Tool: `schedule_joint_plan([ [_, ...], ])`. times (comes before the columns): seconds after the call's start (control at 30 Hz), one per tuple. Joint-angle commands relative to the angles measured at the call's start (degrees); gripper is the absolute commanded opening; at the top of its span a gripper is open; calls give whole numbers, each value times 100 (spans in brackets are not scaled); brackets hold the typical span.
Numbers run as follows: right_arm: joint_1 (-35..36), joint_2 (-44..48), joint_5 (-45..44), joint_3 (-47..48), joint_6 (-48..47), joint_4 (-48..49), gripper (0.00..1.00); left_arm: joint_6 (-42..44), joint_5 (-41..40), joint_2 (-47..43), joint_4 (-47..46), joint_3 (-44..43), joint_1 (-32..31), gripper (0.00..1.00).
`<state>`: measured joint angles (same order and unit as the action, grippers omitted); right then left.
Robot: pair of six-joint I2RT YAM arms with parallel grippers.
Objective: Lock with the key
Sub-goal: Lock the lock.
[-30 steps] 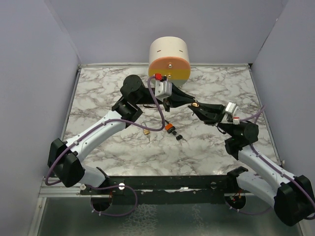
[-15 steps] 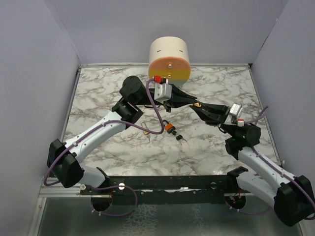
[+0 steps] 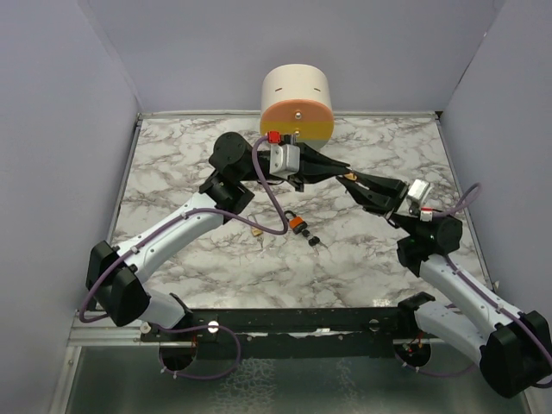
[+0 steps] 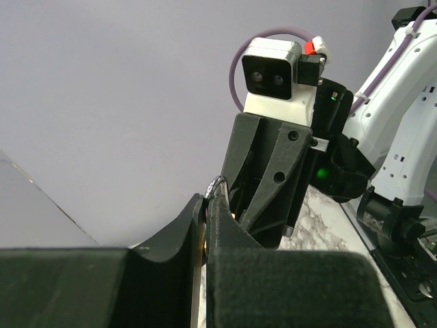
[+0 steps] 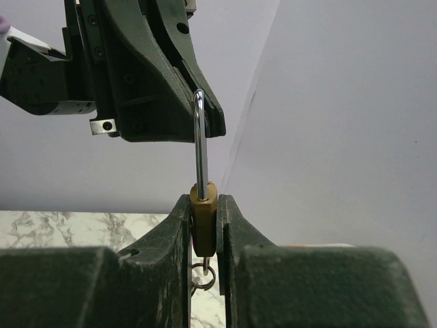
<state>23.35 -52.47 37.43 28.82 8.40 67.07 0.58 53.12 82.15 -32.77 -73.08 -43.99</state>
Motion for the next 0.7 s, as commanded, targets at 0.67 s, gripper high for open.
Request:
schedule_joint_plan([
  [0.67,73,324,-274,364,-48,-1762,32,-276,-1887,100,583,691,22,0],
])
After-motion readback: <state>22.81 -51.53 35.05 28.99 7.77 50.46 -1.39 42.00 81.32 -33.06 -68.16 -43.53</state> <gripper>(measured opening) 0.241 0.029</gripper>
